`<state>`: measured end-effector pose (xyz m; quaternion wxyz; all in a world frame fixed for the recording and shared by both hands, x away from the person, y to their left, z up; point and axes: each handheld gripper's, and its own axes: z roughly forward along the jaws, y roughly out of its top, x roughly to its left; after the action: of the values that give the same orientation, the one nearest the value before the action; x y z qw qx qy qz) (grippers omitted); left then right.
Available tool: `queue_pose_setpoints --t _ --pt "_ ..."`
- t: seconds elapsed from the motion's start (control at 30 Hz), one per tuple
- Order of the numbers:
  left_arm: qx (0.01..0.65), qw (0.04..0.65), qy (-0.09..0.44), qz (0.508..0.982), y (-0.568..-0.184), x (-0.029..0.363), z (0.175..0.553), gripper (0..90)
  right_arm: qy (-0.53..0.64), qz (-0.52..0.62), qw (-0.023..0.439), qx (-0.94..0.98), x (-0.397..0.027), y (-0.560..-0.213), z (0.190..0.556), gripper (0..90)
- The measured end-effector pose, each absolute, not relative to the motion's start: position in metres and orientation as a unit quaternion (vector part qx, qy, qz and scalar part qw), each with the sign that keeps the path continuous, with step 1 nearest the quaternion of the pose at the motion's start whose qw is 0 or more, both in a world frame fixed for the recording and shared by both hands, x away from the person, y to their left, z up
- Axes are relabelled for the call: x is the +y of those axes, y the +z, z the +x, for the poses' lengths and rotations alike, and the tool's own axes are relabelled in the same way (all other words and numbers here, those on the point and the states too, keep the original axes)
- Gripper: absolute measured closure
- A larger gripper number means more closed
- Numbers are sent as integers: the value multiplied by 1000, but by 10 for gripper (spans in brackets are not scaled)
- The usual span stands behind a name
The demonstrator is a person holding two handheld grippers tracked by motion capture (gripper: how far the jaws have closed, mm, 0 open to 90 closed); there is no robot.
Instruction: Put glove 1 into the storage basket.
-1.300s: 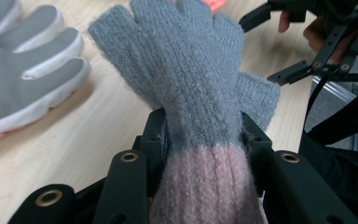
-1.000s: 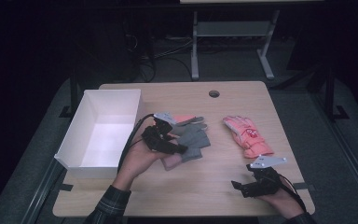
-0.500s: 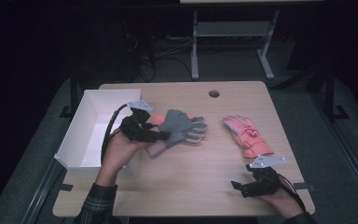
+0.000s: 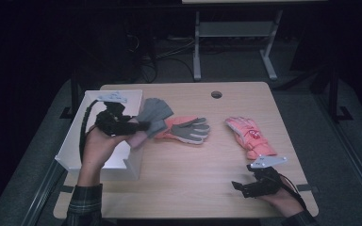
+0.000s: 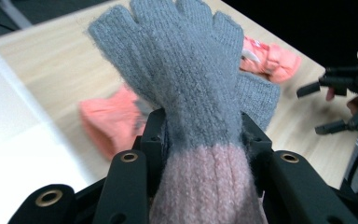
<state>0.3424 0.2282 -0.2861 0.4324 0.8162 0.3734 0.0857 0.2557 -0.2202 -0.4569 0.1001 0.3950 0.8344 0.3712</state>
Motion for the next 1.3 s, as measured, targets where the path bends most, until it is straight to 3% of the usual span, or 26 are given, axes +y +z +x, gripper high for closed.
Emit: queue_pose_setpoints --t 0.5,0.83,1.3 --pt "473 394 148 774 -302 303 350 620 371 382 96 841 -215 -458 261 116" --pt "505 338 175 774 -337 314 372 619 371 381 95 842 -215 -459 261 115" --pt "546 287 161 771 -387 332 391 617 370 379 93 843 -215 -458 260 116"
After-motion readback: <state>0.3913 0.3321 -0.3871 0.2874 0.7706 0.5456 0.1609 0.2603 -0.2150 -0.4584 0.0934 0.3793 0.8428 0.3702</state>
